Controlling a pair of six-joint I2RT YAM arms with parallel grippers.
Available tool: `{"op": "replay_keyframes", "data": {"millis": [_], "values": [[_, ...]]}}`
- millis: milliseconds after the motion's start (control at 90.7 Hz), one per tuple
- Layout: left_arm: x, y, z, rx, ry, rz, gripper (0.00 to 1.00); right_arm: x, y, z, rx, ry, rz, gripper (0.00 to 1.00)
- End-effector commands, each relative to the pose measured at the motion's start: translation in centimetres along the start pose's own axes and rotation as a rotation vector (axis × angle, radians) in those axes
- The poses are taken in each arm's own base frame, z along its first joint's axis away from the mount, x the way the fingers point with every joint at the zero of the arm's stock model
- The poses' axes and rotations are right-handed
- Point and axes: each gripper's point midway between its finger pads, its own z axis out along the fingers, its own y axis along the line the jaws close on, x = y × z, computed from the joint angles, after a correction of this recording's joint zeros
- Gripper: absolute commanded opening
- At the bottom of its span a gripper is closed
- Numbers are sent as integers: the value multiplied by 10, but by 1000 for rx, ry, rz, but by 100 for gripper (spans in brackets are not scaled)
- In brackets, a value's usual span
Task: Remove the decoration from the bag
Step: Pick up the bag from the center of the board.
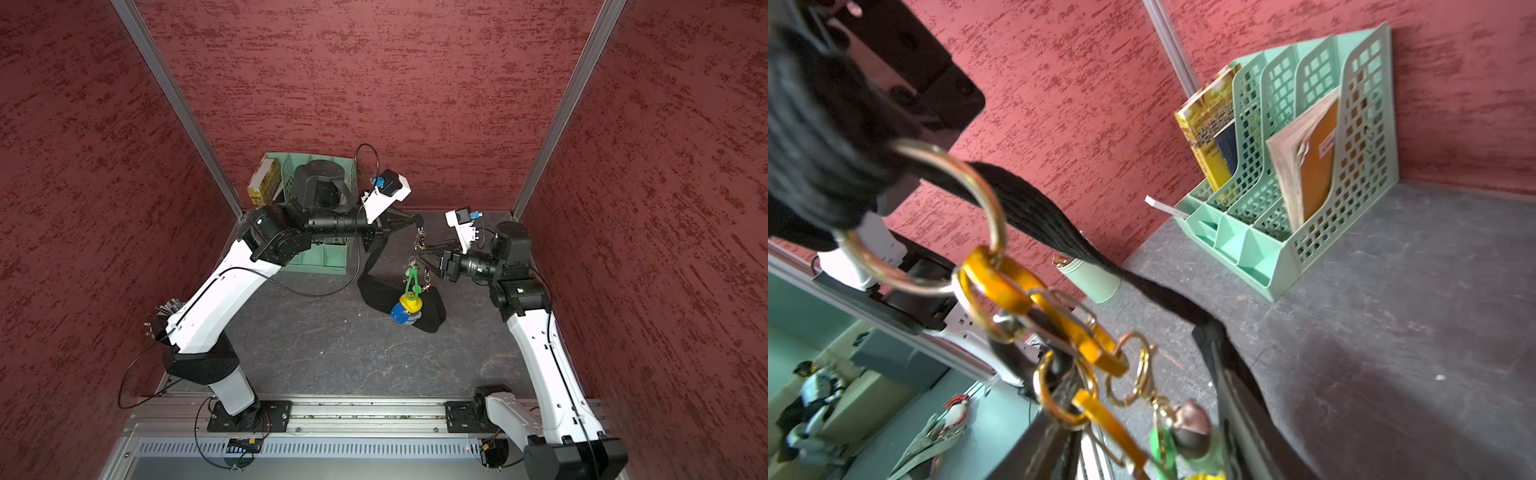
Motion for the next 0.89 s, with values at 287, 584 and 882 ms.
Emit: {"op": "replay_keyframes", "data": {"millis": [287,584,882], "values": [[-51,7,-43,-96,-151,19,0,27,17,-6,-4,50,-6,56],[-60,6,-56,-111,-176,37,0,29,5,2,-6,69,13,50],[-64,6,-61,-119,-189,34,0,36,6,6,-18,84,26,48]]}}
